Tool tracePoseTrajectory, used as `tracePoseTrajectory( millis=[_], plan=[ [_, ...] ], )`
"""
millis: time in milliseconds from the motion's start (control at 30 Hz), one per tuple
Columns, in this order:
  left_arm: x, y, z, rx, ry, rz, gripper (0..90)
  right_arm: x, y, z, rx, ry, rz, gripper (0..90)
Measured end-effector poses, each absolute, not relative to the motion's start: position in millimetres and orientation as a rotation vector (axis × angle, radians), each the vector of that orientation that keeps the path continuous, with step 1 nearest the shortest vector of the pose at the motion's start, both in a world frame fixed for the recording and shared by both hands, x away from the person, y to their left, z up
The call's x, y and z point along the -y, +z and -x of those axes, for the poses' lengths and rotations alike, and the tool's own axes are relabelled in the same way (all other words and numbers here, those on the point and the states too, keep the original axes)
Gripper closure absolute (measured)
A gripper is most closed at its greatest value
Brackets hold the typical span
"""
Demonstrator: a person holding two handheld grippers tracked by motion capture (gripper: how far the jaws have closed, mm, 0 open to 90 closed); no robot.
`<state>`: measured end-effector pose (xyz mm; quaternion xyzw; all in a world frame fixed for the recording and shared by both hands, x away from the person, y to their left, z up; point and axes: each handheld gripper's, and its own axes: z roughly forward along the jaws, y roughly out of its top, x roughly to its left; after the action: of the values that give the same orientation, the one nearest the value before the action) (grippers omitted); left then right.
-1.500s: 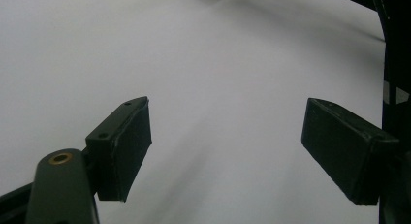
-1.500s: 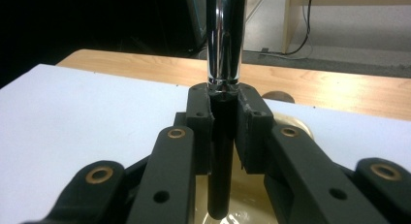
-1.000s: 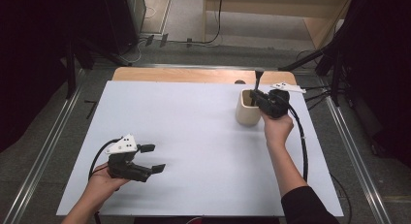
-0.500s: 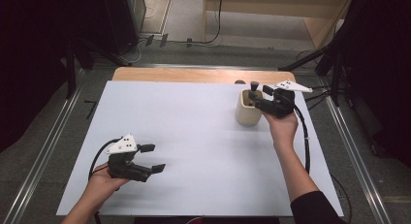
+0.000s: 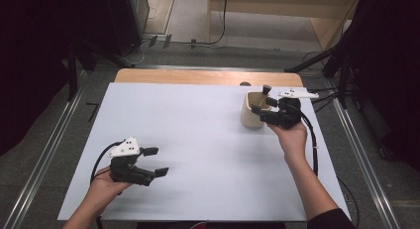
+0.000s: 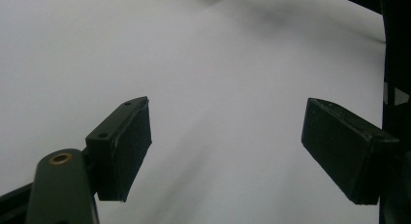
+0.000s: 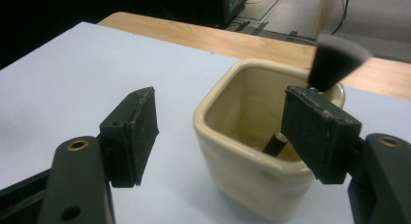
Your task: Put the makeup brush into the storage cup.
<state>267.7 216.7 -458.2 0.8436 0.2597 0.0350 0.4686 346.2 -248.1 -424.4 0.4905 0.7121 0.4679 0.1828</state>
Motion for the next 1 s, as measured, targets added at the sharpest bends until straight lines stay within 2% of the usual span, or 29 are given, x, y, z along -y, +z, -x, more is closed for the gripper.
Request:
tracePoseTrajectory(
  millis=[333, 1000],
  plan=[
    [-216, -457, -268, -0.632, 0.085, -2.07, 18.6, 244, -430, -325, -2.082, 1.331, -1.384, 30.7],
    [-217, -455, -269, -0.629, 0.095, -2.084, 18.6, 224, -440, -286, -2.25, 1.432, -1.194, 24.3]
  ],
)
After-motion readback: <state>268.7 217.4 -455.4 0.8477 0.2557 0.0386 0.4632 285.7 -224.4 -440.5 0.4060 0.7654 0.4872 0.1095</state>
